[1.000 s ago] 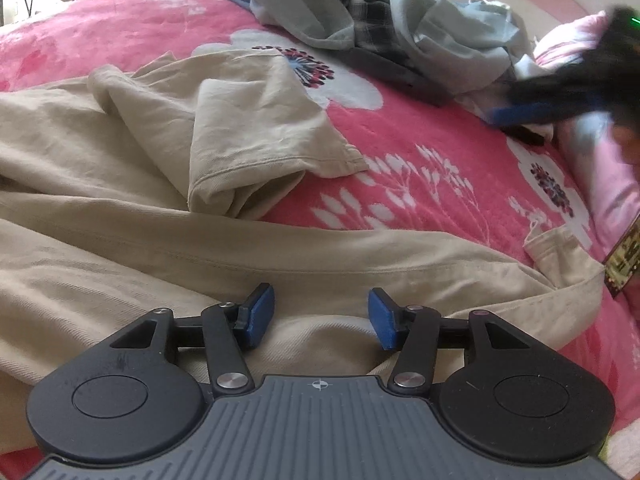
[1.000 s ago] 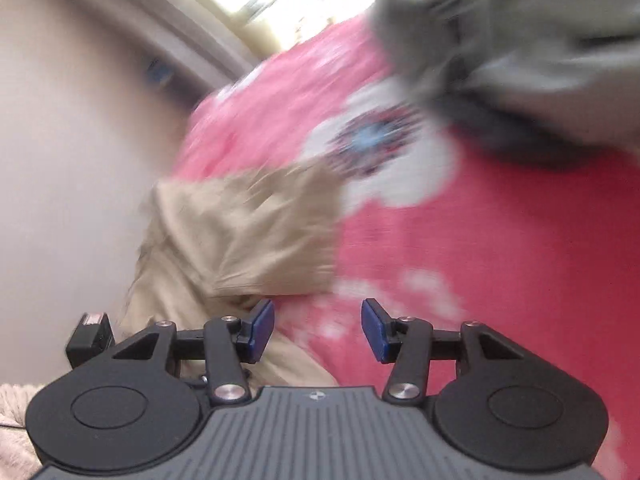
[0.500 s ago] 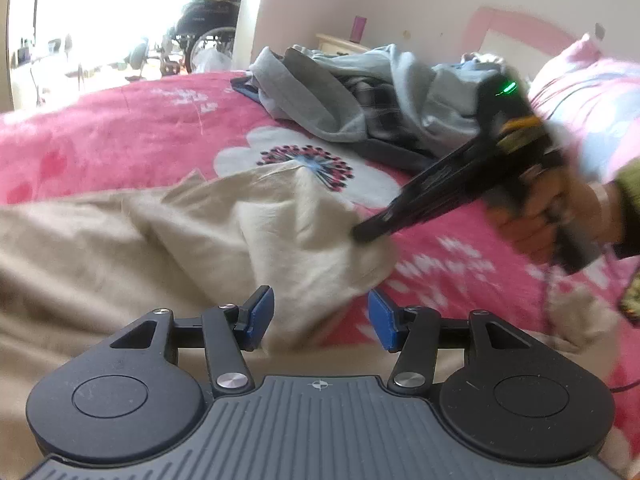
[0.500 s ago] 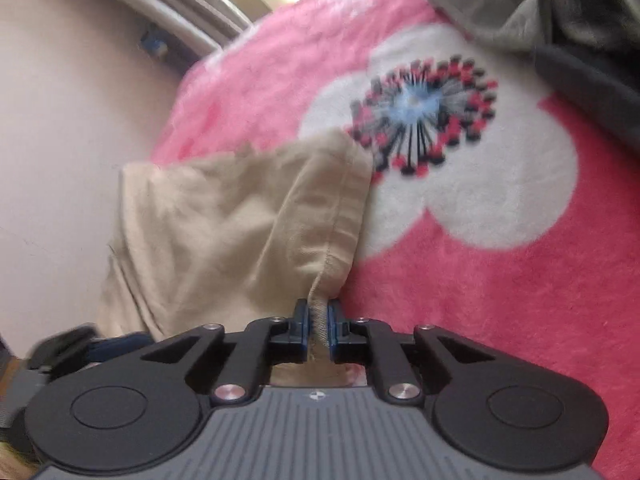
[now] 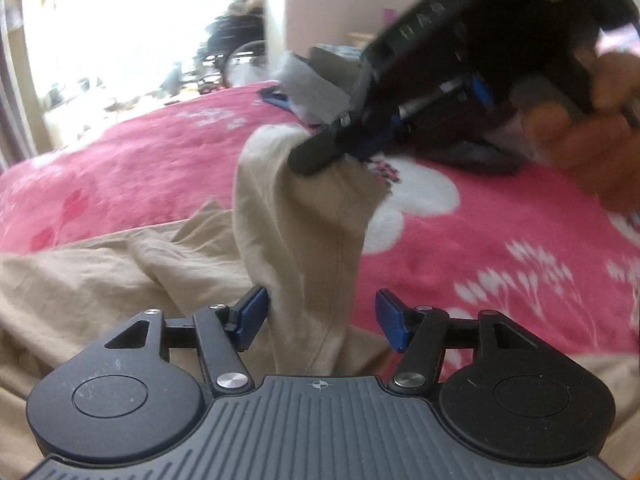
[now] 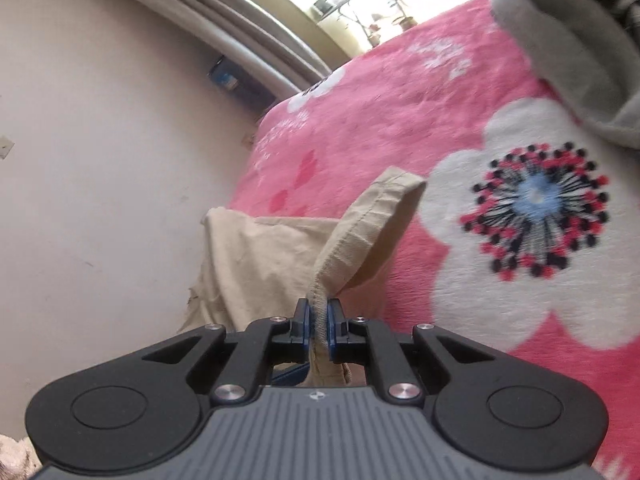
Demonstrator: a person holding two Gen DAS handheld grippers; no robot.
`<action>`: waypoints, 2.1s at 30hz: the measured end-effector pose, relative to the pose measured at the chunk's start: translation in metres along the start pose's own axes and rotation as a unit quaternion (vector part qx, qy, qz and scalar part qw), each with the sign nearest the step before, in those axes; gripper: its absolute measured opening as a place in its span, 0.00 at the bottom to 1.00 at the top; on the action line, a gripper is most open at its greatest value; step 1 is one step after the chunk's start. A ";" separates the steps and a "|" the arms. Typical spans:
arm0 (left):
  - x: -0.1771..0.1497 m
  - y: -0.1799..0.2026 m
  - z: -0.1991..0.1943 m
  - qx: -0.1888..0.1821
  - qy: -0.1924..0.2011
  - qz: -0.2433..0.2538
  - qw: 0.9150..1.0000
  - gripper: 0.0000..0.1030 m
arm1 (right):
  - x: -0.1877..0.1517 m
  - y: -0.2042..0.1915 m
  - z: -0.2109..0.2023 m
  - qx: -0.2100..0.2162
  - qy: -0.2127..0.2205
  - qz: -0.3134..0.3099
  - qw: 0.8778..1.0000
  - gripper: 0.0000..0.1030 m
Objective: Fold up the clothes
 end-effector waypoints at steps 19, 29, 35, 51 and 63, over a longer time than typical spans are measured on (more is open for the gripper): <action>-0.028 -0.058 0.025 0.012 -0.046 -0.183 0.982 0.52 | 0.022 0.079 0.016 0.028 0.009 0.185 0.982 0.38; -0.031 -0.058 0.026 0.005 -0.041 -0.184 0.982 0.53 | 0.019 0.089 0.053 0.053 -0.026 0.211 0.976 0.42; -0.032 -0.057 0.027 0.005 -0.041 -0.179 0.983 0.53 | 0.024 0.071 0.051 0.093 -0.026 0.175 0.980 0.34; -0.033 -0.053 0.027 0.014 -0.035 -0.147 0.988 0.53 | 0.035 0.055 0.082 0.100 -0.030 0.187 0.977 0.24; -0.016 -0.036 -0.001 -0.014 -0.011 -0.135 0.991 0.62 | 0.036 0.019 0.013 -0.069 0.063 -0.025 0.995 0.04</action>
Point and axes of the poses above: each gripper's, at about its wrist camera, not at the fingertips, and z roughly the way its jaws point, y to its right, x to its top, the point moved 6 cm from there along z, roughly the way its jaws point, and after that the axes turned 11 degrees about z, right-handed, at the moved point
